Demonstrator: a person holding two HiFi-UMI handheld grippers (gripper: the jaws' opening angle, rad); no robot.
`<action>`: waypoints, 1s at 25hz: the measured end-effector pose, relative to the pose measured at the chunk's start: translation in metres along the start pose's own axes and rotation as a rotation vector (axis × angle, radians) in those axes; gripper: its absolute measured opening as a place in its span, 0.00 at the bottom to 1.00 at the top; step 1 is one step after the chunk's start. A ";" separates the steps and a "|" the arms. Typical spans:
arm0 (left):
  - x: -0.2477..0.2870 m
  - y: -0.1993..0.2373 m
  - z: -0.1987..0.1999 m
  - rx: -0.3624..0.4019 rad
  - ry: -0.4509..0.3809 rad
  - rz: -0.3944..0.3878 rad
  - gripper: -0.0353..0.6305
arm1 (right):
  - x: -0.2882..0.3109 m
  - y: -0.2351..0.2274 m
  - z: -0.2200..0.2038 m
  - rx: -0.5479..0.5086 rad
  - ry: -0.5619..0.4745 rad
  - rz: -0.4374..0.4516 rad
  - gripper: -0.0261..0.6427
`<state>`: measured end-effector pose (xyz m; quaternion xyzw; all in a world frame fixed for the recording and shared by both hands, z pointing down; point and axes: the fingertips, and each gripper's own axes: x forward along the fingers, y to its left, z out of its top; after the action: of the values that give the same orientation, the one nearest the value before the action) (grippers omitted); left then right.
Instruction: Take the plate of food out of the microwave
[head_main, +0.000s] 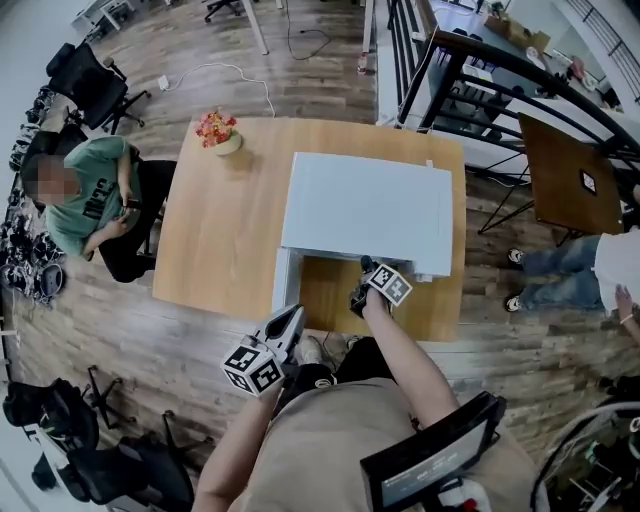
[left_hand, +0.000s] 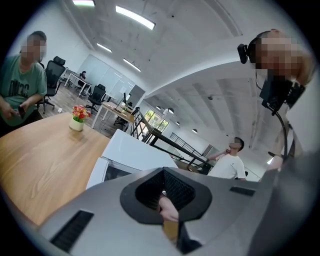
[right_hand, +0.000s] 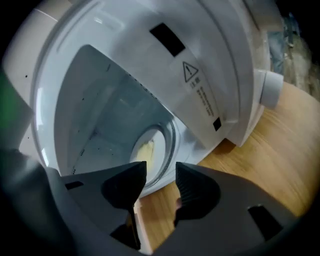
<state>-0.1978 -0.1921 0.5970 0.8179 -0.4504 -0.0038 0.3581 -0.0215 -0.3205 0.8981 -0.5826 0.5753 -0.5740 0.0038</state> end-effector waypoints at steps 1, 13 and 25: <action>-0.001 0.002 0.001 0.001 0.000 0.007 0.06 | 0.006 -0.002 -0.001 0.008 -0.003 -0.013 0.28; -0.011 0.015 0.007 -0.006 -0.013 0.062 0.06 | 0.042 -0.010 -0.013 0.017 -0.010 -0.146 0.28; -0.026 0.012 0.012 -0.007 -0.044 0.070 0.06 | 0.028 -0.015 -0.006 0.038 -0.053 -0.139 0.12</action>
<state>-0.2258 -0.1842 0.5867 0.8000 -0.4865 -0.0109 0.3511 -0.0252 -0.3305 0.9288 -0.6360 0.5224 -0.5679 -0.0098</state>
